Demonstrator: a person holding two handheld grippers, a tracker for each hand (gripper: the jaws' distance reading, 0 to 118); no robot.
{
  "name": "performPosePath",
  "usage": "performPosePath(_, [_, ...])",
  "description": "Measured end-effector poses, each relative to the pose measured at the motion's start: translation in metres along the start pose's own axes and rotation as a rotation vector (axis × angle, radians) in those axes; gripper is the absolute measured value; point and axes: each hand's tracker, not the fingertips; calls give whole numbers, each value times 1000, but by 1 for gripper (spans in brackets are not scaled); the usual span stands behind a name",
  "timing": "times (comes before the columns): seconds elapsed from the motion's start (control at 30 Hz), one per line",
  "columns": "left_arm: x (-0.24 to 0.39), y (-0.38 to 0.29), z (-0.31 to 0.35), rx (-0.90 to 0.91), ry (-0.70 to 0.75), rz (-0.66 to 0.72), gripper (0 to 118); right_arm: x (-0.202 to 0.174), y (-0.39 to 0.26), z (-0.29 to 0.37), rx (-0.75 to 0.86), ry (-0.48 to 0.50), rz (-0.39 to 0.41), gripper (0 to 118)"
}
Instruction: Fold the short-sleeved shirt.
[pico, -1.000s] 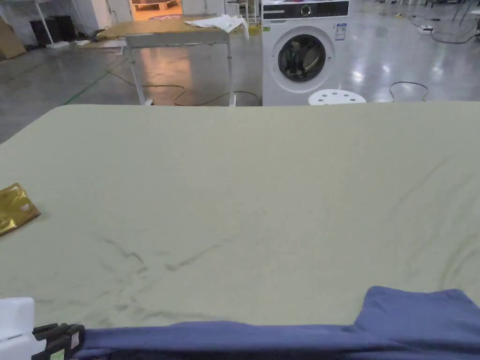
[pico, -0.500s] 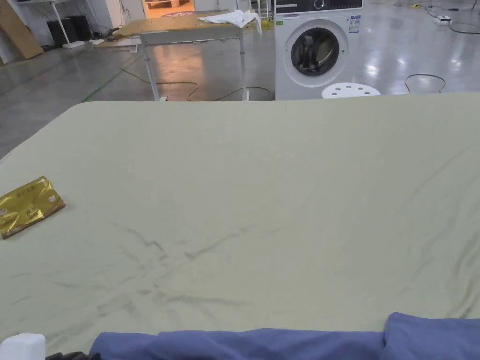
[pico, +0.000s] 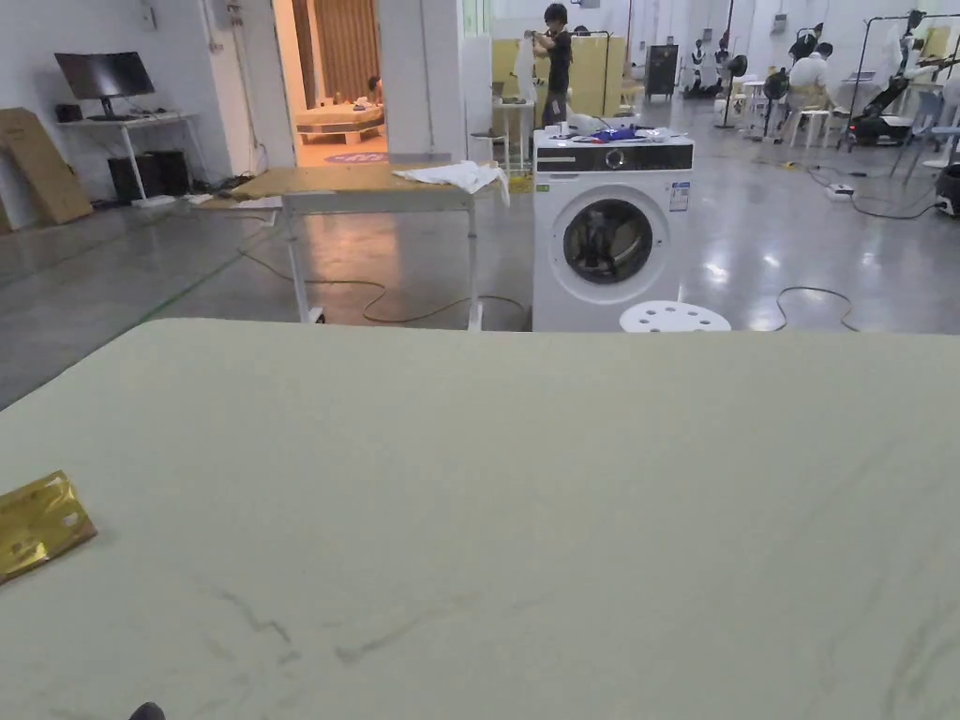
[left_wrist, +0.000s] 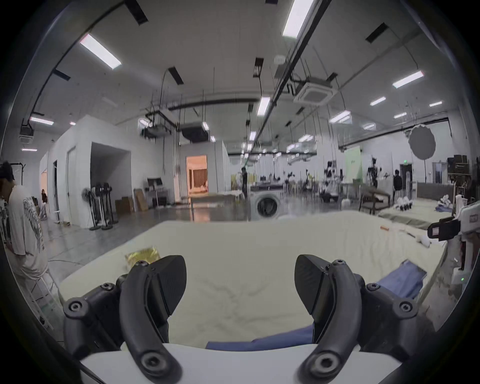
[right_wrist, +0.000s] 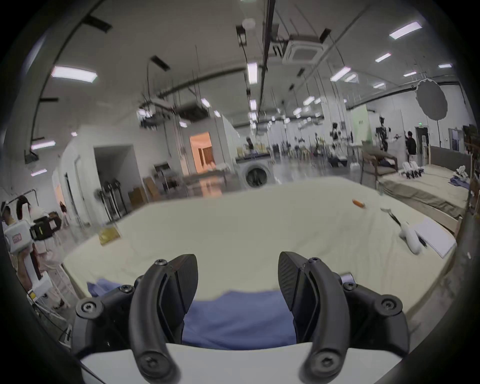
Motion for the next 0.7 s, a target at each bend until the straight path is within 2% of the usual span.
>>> performPosePath(0.03, [6,3,4,19,-1,0,84,-3,1,-1,19,11,2,60])
performPosePath(0.07, [12,6,7,29,6,1,79,-8,3,-1,34,9,9,49])
performPosePath(0.1, [18,8,10,40,2,1,65,-13,5,-1,51,4,21,28])
performPosePath(0.13, [23,10,12,47,-3,3,47,-17,7,-3,57,7,31,14])
performPosePath(0.17, [29,11,14,56,5,10,27,-19,7,-6,63,16,33,4])
performPosePath(0.2, [33,13,15,53,16,21,11,-19,6,-8,72,32,32,2])
performPosePath(0.23, [36,14,13,50,3,25,5,-19,5,-10,70,48,40,2])
performPosePath(0.37, [41,12,12,27,-64,27,0,-34,6,-14,35,42,112,0])
performPosePath(0.7, [32,16,10,-1,-69,46,0,-34,0,-17,35,45,92,0])
